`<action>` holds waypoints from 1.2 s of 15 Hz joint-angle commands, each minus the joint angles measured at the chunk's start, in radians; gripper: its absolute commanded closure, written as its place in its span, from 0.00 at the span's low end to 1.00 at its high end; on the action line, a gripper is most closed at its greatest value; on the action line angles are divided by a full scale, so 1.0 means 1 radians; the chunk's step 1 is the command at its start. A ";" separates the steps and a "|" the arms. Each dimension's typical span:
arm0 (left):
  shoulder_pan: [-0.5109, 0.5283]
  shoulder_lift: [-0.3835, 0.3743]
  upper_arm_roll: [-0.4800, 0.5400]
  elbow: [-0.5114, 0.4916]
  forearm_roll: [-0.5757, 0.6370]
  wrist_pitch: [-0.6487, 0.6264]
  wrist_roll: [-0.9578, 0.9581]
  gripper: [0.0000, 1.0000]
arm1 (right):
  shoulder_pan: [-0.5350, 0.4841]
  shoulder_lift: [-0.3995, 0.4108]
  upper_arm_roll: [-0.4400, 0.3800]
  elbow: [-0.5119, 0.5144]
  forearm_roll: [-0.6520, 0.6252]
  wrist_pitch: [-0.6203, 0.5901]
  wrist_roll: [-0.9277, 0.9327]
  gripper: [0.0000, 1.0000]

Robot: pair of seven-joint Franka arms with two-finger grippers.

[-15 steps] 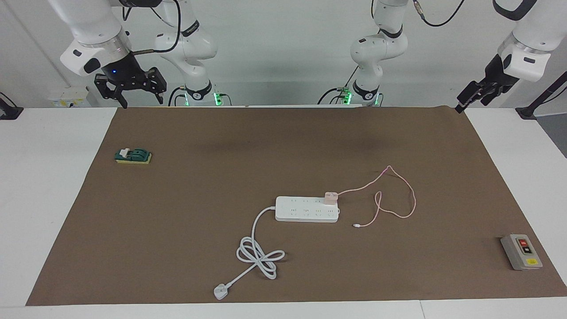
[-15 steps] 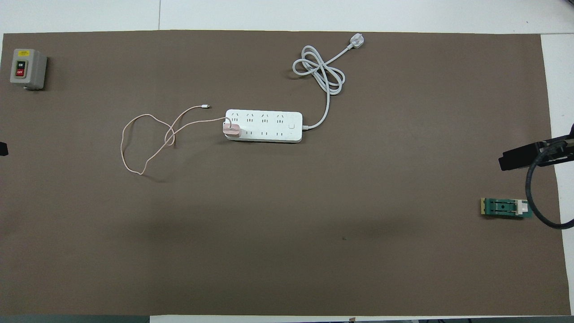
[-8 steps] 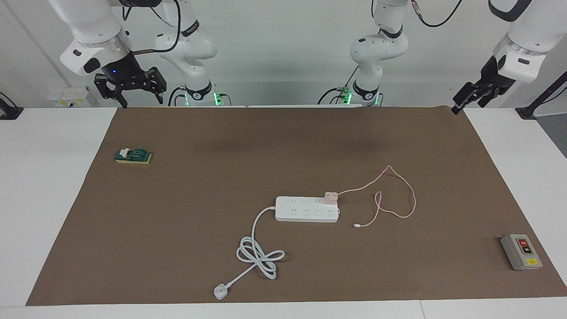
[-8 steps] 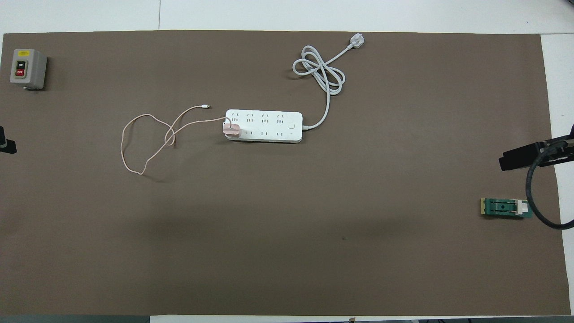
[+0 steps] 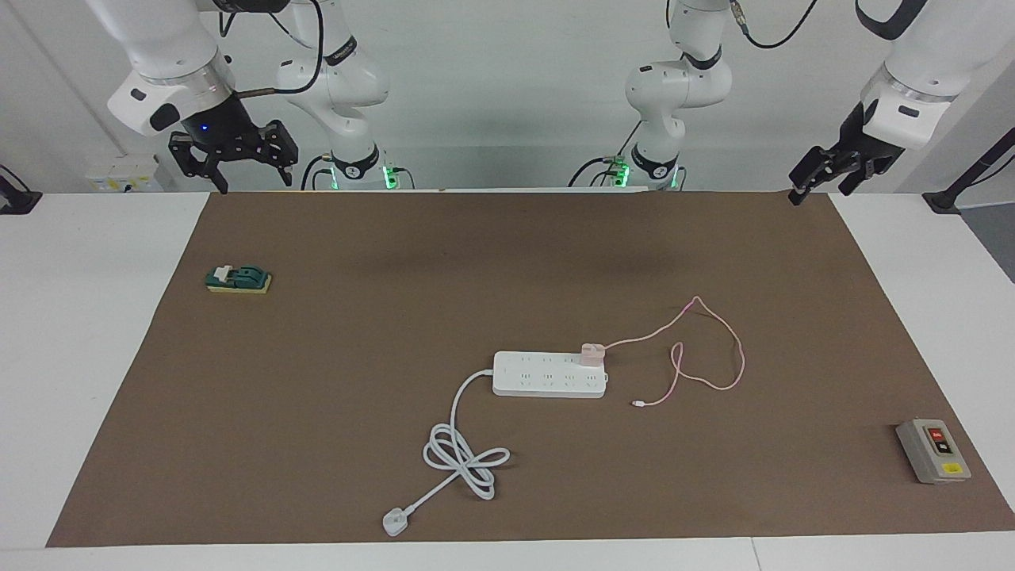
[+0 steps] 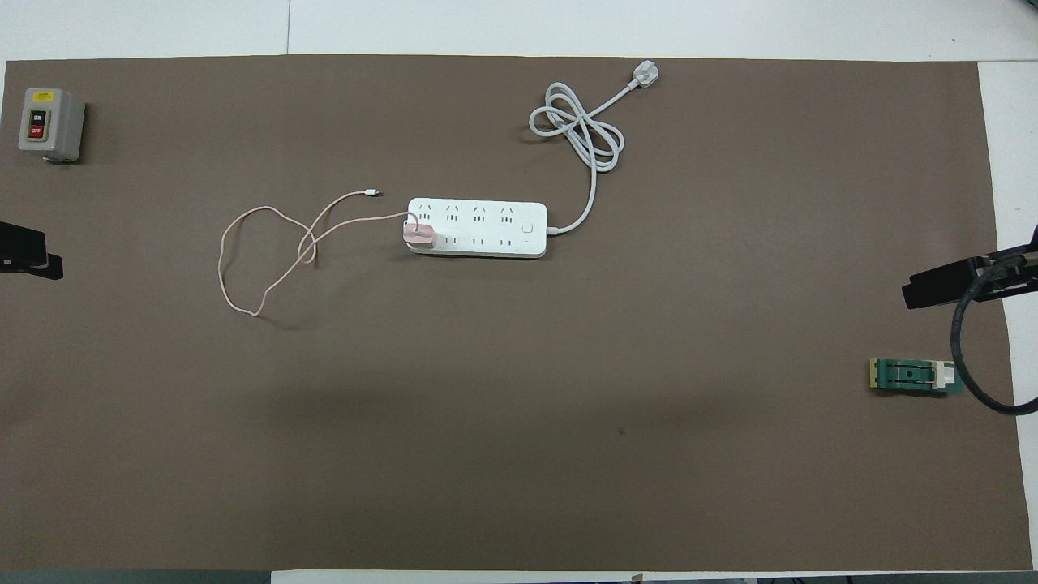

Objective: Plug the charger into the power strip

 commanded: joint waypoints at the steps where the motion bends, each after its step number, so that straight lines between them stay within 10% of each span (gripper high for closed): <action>1: -0.021 -0.020 0.016 -0.022 0.009 -0.008 0.078 0.00 | -0.017 -0.022 0.005 -0.025 -0.009 0.013 -0.010 0.00; 18: -0.021 -0.026 -0.020 -0.045 0.005 0.004 0.169 0.00 | -0.017 -0.022 0.001 -0.026 -0.009 0.007 -0.013 0.00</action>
